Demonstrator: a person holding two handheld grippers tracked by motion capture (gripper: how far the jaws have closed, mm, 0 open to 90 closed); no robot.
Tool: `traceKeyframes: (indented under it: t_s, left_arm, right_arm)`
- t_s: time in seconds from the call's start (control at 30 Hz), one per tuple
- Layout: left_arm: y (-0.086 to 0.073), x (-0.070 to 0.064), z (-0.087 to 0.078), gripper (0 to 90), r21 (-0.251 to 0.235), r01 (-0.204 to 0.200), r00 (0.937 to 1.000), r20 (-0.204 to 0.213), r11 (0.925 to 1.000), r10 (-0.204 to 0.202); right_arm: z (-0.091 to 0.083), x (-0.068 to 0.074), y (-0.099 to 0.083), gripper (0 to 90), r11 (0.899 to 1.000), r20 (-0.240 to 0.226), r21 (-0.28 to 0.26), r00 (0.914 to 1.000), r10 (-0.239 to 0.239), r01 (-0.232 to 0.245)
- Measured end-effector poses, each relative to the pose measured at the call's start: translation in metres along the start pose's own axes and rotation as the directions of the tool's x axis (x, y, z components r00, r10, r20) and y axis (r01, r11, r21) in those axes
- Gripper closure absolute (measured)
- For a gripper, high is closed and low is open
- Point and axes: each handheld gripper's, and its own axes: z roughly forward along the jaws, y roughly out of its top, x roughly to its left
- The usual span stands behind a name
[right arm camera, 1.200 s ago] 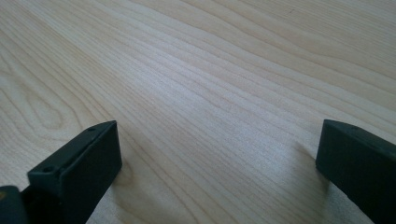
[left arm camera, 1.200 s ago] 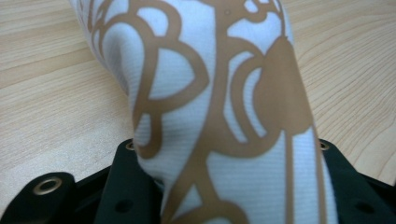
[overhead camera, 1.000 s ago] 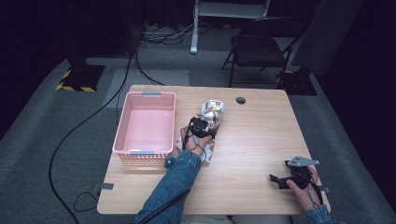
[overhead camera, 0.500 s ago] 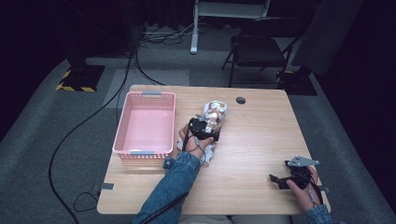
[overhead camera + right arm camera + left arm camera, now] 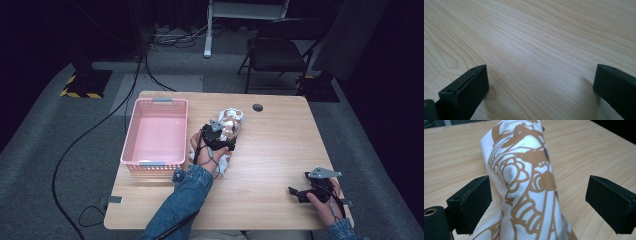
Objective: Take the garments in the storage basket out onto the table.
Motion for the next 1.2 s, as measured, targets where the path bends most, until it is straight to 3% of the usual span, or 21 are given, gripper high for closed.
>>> traceKeyframes:
  t_s: [0.27, 0.8, 1.2]
  left_arm:
    - [0.010, -0.010, -0.020, 6.4, -0.049, -0.016, 0.9998, 0.015, 0.9987, 0.016]
    - [0.022, -0.026, -0.057, 6.7, -0.096, -0.049, 0.9982, 0.029, 0.9941, 0.052]
    - [0.018, -0.035, -0.079, 6.9, -0.123, -0.053, 0.9976, 0.038, 0.9909, 0.058]
  right_arm:
    - [0.000, 0.000, 0.000, 0.0, 1.000, 0.000, 0.000, 1.0000, 0.000, 0.000]
    - [0.000, 0.000, 0.000, 0.0, 1.000, 0.000, 0.000, 1.0000, 0.000, 0.000]
    - [0.000, 0.000, 0.000, 0.0, 1.000, 0.000, 0.000, 1.0000, 0.000, 0.000]
